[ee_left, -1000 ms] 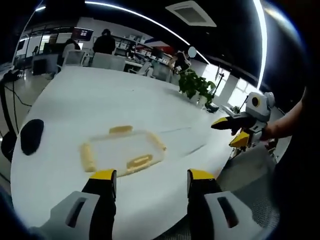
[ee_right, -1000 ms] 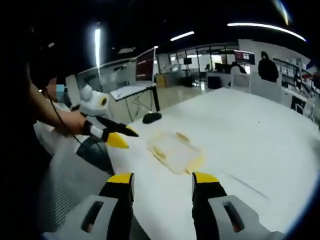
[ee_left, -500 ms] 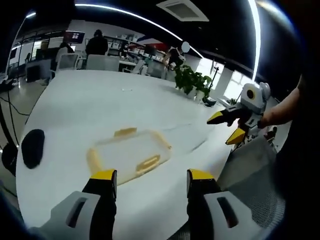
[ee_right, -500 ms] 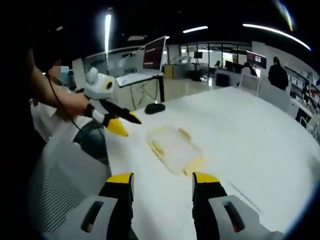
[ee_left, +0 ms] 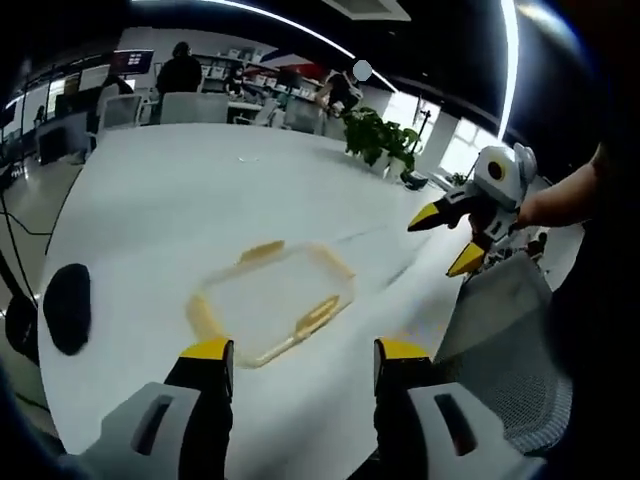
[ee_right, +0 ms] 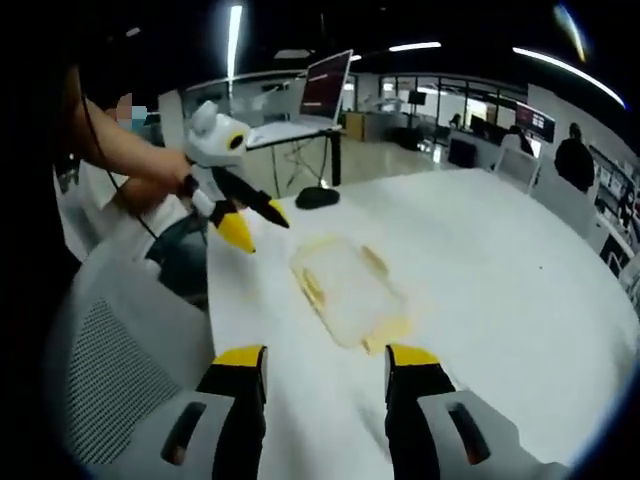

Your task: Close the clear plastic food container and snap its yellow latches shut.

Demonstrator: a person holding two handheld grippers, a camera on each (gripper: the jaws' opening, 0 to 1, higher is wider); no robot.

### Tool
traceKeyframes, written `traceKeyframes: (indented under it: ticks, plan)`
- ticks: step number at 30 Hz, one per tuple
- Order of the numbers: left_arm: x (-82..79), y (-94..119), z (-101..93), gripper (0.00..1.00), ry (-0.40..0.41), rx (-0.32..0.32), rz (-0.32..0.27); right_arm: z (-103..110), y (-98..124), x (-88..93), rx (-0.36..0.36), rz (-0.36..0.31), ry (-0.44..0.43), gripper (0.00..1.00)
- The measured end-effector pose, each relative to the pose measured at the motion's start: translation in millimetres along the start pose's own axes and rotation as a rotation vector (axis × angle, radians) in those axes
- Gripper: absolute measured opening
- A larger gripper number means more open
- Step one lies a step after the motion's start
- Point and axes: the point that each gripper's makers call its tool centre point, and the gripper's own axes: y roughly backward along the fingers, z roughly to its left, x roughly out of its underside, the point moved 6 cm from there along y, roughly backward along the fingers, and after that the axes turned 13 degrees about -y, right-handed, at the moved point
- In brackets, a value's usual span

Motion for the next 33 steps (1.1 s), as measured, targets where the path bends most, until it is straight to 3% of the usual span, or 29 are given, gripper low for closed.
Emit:
traceKeyframes:
  ticks: [10,13,33]
  plan:
    - [0.8,1.5,16.6,0.57,-0.067,0.022,0.058,-7.2,-9.2,-6.8,0.004,0.041,0.044,0.46]
    - [2.7,0.5,21.6,0.57,-0.049,0.033,0.066,-10.9,-12.5,-8.4,0.006,0.052,0.054,0.44]
    - [-1.2,-13.8,32.5,0.61,-0.149,0.081,0.122,-26.4,-29.1,-16.0,-0.004,0.135,0.125,0.45]
